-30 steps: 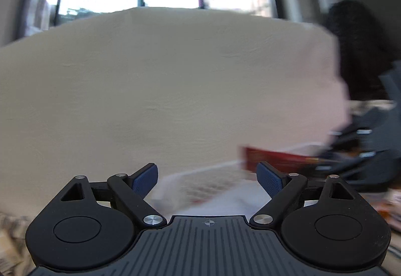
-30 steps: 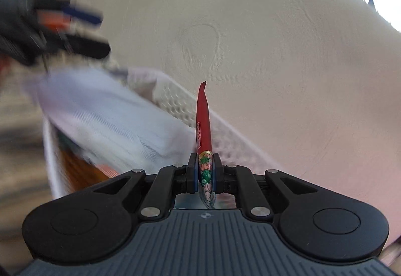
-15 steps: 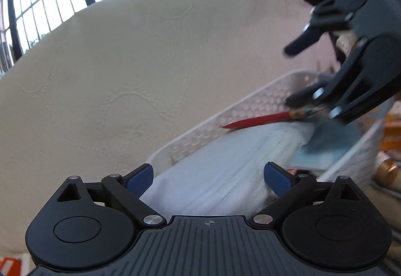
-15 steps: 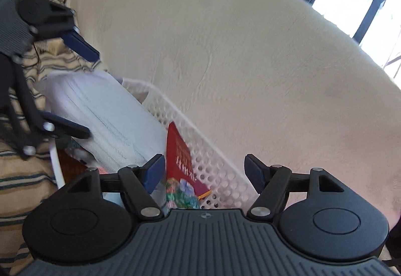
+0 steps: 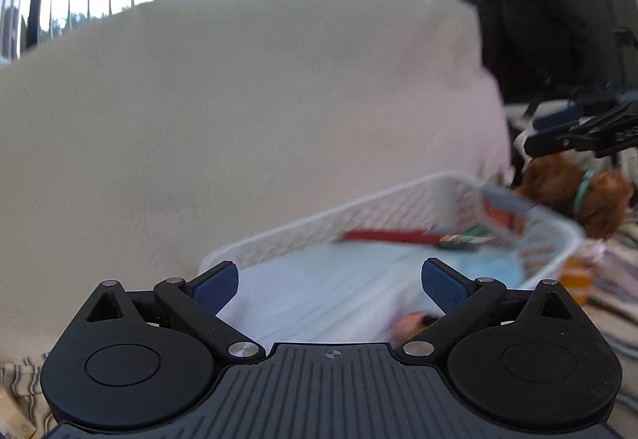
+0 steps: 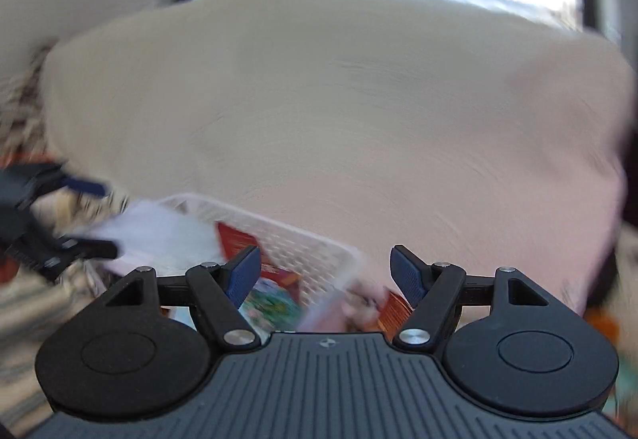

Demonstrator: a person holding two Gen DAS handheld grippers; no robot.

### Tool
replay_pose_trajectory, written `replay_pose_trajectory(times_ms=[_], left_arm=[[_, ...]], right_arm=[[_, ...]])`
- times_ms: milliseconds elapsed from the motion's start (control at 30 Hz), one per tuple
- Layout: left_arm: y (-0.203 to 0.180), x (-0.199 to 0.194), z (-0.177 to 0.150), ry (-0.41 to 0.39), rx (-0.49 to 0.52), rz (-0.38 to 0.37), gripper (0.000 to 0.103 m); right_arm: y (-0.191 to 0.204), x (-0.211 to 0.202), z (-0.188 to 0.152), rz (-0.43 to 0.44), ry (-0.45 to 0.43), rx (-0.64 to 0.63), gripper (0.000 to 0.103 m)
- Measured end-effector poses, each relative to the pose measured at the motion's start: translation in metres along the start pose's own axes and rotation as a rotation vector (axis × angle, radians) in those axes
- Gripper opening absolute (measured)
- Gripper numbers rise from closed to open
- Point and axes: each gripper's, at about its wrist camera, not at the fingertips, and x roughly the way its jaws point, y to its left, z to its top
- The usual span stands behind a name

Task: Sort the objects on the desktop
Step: 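Move both tools back over the remaining pile, then grasp the clear floral-print packet with the right tool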

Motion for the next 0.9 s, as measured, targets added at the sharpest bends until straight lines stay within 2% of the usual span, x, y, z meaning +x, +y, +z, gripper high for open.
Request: replay_pose_trajectory(times_ms=[133, 233, 300, 367, 433, 533, 667, 900], left_arm=[[-0.044, -0.023, 0.008, -0.073, -0.006, -0.072, 0.103], [-0.091, -0.038, 0.013, -0.102, 0.006, -0.174, 0.103], [-0.126, -0.044, 0.013, -0.103, 0.028, -0.224, 0.103], [-0.165, -0.032, 0.007, -0.077, 0.04, -0.244, 0.103], [-0.201, -0.014, 0.001, -0.043, 0.053, -0.231, 0.103], [-0.24, 0.005, -0.004, -0.023, 0.088, -0.21, 0.103], [-0.27, 0.03, -0.008, -0.01, 0.152, -0.155, 0.103], [-0.28, 0.086, -0.013, 0.072, 0.139, -0.099, 0.103]], right_arm=[[-0.04, -0.034, -0.031, -0.058, 0.038, 0.153, 0.075], [-0.058, -0.055, -0.063, -0.107, 0.081, 0.202, 0.075], [-0.068, -0.071, -0.083, -0.128, 0.116, 0.205, 0.075], [-0.077, -0.073, -0.101, -0.163, 0.165, 0.204, 0.075], [-0.079, -0.067, -0.116, -0.17, 0.228, 0.161, 0.075], [-0.074, -0.059, -0.132, -0.235, 0.286, 0.027, 0.075], [-0.077, -0.058, -0.139, -0.152, 0.298, -0.041, 0.074], [-0.083, -0.036, -0.13, -0.067, 0.316, -0.142, 0.074]])
